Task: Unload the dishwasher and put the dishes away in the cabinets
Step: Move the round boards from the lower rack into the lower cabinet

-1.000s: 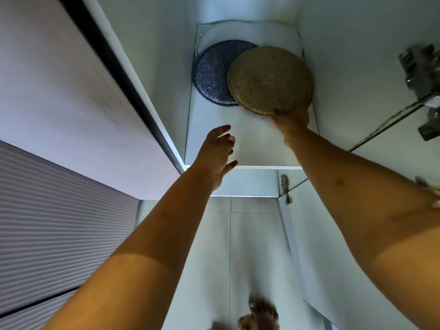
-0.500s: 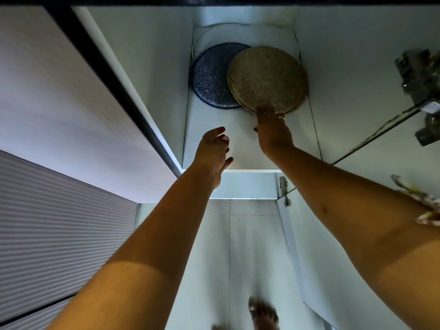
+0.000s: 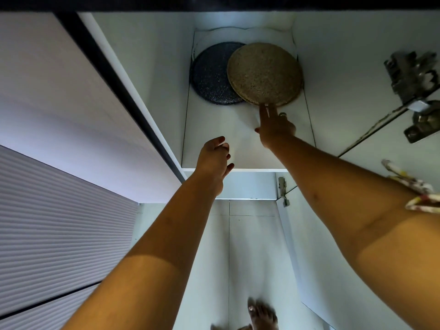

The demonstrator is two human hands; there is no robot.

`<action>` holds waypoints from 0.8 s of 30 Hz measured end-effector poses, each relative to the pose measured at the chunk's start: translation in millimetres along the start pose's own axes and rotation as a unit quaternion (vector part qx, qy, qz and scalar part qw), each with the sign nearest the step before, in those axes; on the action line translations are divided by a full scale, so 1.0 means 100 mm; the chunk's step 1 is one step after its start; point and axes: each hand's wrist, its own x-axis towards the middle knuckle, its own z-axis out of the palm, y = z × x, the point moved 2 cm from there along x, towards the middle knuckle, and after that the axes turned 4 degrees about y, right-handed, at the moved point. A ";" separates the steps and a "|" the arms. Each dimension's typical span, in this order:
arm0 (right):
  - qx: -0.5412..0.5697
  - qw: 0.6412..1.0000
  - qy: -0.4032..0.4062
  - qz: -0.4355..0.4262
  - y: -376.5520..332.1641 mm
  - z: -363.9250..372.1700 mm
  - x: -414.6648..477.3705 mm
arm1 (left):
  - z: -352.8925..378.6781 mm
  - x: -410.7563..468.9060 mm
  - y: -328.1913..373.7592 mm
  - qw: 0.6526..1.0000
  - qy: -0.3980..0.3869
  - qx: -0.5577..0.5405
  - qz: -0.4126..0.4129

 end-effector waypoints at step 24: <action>0.391 0.919 -0.053 0.021 0.34 0.07 -2.35 | 0.20 -1.37 -0.88 0.999 0.050 0.009 -0.007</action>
